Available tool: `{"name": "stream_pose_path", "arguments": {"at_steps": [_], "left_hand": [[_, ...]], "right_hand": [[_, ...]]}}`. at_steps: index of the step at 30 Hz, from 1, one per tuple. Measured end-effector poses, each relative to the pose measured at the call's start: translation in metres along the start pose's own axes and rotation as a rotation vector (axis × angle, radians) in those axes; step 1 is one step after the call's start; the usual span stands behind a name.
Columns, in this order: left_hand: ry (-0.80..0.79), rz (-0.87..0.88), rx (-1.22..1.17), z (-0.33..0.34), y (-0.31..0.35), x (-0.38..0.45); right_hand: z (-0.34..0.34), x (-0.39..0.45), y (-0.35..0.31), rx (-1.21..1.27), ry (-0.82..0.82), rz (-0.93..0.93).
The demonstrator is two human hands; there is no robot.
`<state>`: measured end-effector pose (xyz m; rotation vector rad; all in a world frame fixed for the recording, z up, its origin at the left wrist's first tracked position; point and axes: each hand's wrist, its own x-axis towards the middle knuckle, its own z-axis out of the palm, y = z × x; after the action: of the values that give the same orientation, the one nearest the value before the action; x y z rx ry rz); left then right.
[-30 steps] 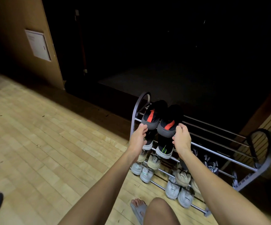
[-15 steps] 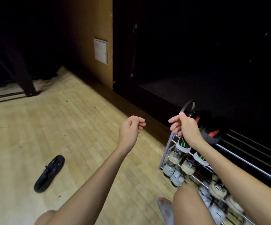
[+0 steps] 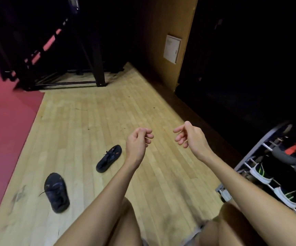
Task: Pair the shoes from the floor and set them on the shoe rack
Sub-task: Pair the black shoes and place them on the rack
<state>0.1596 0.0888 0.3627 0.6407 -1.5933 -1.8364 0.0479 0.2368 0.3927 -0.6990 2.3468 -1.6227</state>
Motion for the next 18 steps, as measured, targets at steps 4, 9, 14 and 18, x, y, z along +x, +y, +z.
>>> {"name": "stream_pose_path", "arguments": {"at_steps": [4, 9, 14, 18], "left_hand": [[0.101, -0.059, -0.003, -0.042, -0.014, 0.005], [0.249, -0.113, -0.074, -0.094, -0.030, 0.018], [0.348, -0.148, -0.058, -0.142, -0.047, 0.023], [0.396, -0.190, 0.083, -0.185, -0.076, 0.030]], "right_hand": [[0.052, 0.005, 0.010, -0.001, -0.065, -0.003], [0.116, 0.017, 0.018, -0.002, -0.188, 0.056], [0.170, 0.034, 0.025, -0.012, -0.315, 0.105], [0.207, 0.044, 0.031, -0.028, -0.387, 0.144]]}}
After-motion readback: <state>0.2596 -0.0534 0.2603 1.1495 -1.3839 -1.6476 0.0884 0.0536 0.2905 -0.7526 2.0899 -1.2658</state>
